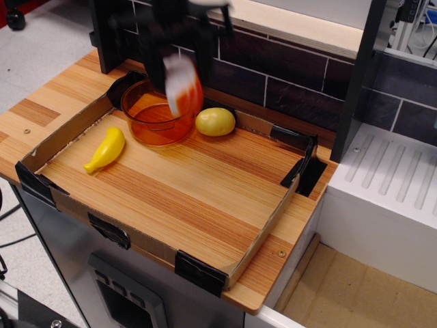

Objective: Take sushi out of pot

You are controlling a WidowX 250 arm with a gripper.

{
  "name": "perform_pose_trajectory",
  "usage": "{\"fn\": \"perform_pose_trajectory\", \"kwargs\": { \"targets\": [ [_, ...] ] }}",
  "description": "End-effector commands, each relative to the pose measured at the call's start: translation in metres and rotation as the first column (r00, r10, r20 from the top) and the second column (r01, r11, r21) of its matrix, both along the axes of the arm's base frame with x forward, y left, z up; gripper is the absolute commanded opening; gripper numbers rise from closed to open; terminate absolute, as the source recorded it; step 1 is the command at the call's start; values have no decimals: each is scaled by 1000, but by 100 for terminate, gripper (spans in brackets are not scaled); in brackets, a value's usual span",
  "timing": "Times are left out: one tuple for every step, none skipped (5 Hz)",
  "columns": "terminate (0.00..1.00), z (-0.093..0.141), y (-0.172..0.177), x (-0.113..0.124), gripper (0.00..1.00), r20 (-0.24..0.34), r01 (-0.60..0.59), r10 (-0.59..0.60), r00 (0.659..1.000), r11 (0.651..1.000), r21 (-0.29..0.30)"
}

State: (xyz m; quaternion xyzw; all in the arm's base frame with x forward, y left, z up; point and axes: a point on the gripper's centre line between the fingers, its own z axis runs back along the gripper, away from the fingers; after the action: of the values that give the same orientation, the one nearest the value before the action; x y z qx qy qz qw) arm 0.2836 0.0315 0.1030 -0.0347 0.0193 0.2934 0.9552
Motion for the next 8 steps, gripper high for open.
{"fn": "perform_pose_trajectory", "kwargs": {
  "targets": [
    [0,-51,-29,-23,0,-42,156,-154,987,986,60],
    [0,-74,-40,-26,0,-52,203,-199,979,974,98],
    [0,-89,-45,-31,0,-72,267,-259,963,954,141],
    [0,-94,-47,-37,0,-61,382,-377,924,914,134],
    [0,-94,-49,-40,0,-100,481,-473,876,872,87],
    [0,-91,-45,-38,100,-83,463,-457,886,882,91],
    [0,-79,-40,-33,100,-36,447,-446,895,889,101],
    [0,-50,-35,-27,100,9,412,-414,910,908,80]
  ]
}}
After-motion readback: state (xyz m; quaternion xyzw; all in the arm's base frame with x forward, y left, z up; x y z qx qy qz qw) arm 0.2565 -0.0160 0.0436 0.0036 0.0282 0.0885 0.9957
